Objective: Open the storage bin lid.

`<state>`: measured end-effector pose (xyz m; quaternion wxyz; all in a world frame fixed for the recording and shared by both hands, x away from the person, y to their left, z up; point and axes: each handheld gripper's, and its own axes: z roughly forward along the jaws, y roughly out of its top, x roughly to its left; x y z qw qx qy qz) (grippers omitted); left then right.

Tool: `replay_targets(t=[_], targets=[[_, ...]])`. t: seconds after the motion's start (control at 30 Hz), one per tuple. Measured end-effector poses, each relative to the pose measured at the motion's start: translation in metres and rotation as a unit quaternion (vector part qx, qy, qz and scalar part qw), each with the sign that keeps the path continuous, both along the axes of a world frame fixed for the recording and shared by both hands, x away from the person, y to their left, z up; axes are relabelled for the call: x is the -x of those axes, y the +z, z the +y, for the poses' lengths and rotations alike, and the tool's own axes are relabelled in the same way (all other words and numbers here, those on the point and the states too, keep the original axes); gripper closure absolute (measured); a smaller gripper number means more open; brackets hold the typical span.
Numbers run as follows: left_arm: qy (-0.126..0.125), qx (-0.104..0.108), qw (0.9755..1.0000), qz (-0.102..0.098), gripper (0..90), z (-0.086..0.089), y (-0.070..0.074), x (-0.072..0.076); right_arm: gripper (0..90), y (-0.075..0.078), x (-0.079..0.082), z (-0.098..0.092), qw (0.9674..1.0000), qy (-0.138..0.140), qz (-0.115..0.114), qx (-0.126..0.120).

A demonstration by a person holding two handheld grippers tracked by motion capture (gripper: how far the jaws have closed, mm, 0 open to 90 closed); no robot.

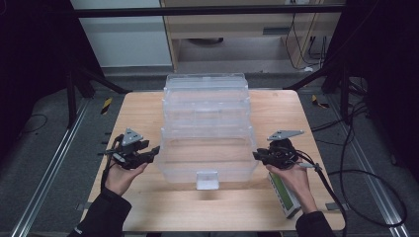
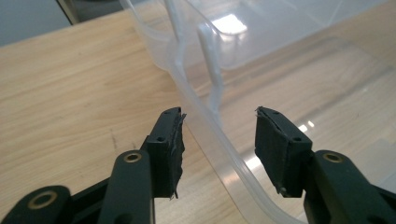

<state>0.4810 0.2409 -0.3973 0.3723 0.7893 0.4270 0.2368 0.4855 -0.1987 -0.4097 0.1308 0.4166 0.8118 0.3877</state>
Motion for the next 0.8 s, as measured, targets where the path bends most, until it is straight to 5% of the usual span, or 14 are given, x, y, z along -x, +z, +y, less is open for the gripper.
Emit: replay_targets(t=[0.33, 0.8], targets=[[-0.049, -0.018, 0.9986, 0.011, 59.4, -0.006, -0.021, -0.009, 73.8, 0.001, 0.000, 0.001, 1.0000, 0.000, -0.002, 0.006], [-0.012, -0.013, 0.9993, 0.033, 63.8, -0.008, -0.021, 0.001, 73.9, 0.002, 0.006, 0.004, 0.9999, 0.001, 0.001, 0.012]])
